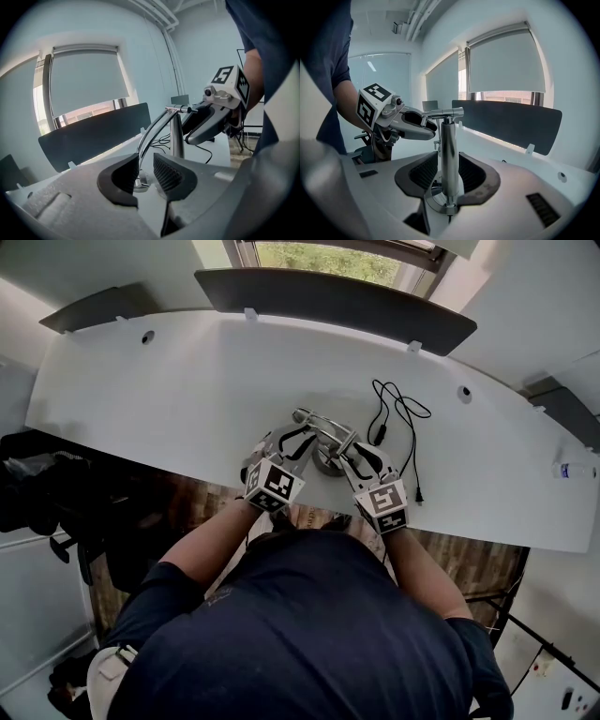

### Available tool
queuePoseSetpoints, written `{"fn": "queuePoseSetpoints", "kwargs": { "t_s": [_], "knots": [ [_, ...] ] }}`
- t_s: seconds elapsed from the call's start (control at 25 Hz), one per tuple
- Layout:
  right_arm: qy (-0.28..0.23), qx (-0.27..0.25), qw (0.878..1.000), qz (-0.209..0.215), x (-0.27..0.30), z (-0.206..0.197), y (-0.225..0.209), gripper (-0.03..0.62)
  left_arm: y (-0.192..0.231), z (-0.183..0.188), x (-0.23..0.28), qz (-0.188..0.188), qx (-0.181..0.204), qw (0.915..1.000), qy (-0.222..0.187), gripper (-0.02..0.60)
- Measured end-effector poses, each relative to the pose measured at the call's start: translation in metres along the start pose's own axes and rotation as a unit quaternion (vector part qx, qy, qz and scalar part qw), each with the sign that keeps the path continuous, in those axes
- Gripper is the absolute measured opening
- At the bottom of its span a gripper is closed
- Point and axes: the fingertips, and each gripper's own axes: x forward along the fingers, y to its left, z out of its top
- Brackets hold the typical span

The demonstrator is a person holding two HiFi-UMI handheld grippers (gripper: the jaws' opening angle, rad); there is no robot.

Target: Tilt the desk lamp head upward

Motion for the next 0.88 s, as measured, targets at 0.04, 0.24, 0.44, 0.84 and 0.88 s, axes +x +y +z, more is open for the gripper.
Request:
{"fn": "queuePoseSetpoints", "kwargs": {
  "t_s": [0.04,0.24,0.44,0.84,0.88],
  "knots": [
    [0.001,-0.002,1.000,-0.002,0.001,0.000,-0.001,0.138,0.000,-0.001,0.003,0.002,0.012,0.9999,0.004,0.083],
    [0.008,-0.009,1.000,-0.004,0.007,0.000,-0.002,0.138,0.002,-0.009,0.017,0.003,0.066,0.9977,0.019,0.083],
    [0.016,-0.015,1.000,-0.005,0.016,0.001,-0.001,0.138,0.008,-0.011,0.027,0.008,0.088,0.9959,0.021,0.081],
    [0.011,-0.024,1.000,-0.016,0.024,0.002,0.000,0.133,0.010,-0.008,0.027,0.008,0.113,0.9933,0.023,0.037],
    [0.016,-0.027,0.999,-0.018,0.024,0.001,0.000,0.133,0.010,-0.008,0.027,0.006,0.117,0.9928,0.027,0.035]
  ]
}}
